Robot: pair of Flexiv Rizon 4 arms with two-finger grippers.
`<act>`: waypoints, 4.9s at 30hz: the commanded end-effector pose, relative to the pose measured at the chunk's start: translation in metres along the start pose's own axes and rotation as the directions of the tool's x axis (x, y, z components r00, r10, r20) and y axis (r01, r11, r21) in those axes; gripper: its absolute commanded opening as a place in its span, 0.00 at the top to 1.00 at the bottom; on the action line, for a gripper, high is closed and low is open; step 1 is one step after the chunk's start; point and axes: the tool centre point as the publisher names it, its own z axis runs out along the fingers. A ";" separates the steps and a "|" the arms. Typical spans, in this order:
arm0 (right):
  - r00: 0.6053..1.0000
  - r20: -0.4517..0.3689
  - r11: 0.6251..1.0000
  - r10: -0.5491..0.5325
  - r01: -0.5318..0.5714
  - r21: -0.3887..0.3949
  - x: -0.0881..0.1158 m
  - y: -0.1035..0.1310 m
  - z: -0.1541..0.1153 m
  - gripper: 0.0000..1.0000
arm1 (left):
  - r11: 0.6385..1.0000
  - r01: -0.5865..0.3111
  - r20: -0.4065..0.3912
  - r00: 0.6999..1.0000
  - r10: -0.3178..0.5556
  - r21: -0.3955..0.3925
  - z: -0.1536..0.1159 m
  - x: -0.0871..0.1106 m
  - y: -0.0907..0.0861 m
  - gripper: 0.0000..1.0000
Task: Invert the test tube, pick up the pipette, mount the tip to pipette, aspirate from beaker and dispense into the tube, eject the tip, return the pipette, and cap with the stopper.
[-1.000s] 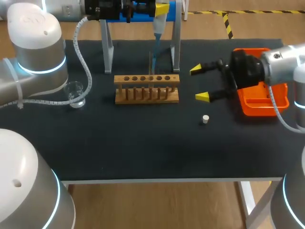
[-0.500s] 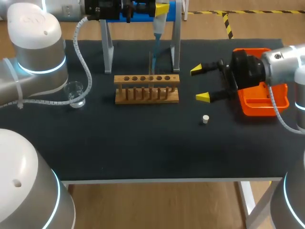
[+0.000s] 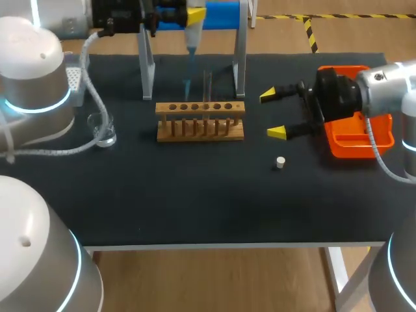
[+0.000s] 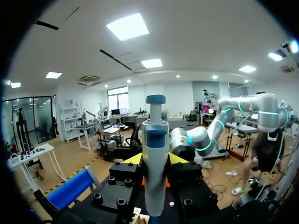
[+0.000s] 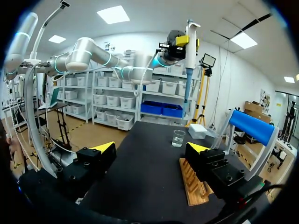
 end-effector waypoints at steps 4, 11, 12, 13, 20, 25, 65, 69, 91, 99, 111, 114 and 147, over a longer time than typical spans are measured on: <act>1.000 -0.001 1.000 0.000 0.000 0.002 0.001 0.001 -0.001 0.00 | 1.000 -0.007 0.089 0.996 0.006 0.011 -0.081 0.001 0.023 1.00; 1.000 -0.001 1.000 0.000 0.000 0.002 0.001 0.001 -0.001 0.00 | 1.000 -0.020 0.185 0.983 0.017 0.015 -0.132 -0.012 0.044 1.00; 1.000 -0.001 1.000 0.000 0.000 0.002 0.001 0.001 -0.001 0.00 | 1.000 -0.020 0.196 0.981 0.017 0.013 -0.136 -0.014 0.047 1.00; 1.000 -0.001 1.000 0.000 0.000 0.002 0.001 0.001 -0.001 0.00 | 1.000 -0.024 0.207 0.978 0.020 0.018 -0.141 -0.015 0.050 1.00; 1.000 -0.001 1.000 0.000 0.000 0.002 0.001 0.001 -0.001 0.00 | 0.999 -0.028 0.257 0.966 0.022 0.020 -0.165 -0.027 0.067 1.00; 1.000 -0.001 1.000 0.000 0.000 0.002 0.001 0.001 -0.001 0.00 | 0.999 -0.043 0.275 0.961 0.035 0.025 -0.177 -0.038 0.075 1.00; 1.000 -0.001 1.000 0.000 0.000 0.002 0.001 0.001 -0.001 0.00 | 0.996 -0.050 0.305 0.952 0.025 0.073 -0.197 -0.070 0.105 1.00; 1.000 -0.001 1.000 0.000 0.000 0.002 0.001 0.001 -0.001 0.00 | 0.996 -0.050 0.305 0.952 0.025 0.073 -0.197 -0.070 0.105 1.00; 0.996 0.088 0.994 -0.009 0.000 0.107 0.020 0.015 0.058 0.00 | 0.996 -0.050 0.305 0.952 0.025 0.073 -0.197 -0.070 0.105 1.00; 0.983 0.182 0.980 0.023 -0.058 0.189 0.034 0.024 0.121 0.00 | 0.996 -0.050 0.305 0.952 0.025 0.073 -0.197 -0.070 0.105 1.00; 0.948 0.310 0.954 0.076 -0.159 0.255 0.030 0.016 0.198 0.00 | 0.996 -0.050 0.305 0.952 0.025 0.073 -0.197 -0.070 0.105 1.00; 0.935 0.346 0.947 0.082 -0.182 0.266 0.026 0.012 0.212 0.00 | 0.996 -0.050 0.305 0.952 0.025 0.073 -0.197 -0.070 0.105 1.00; 0.899 0.433 0.931 0.068 -0.213 0.296 -0.009 -0.009 0.266 0.00 | 0.996 -0.050 0.305 0.952 0.025 0.073 -0.197 -0.070 0.105 1.00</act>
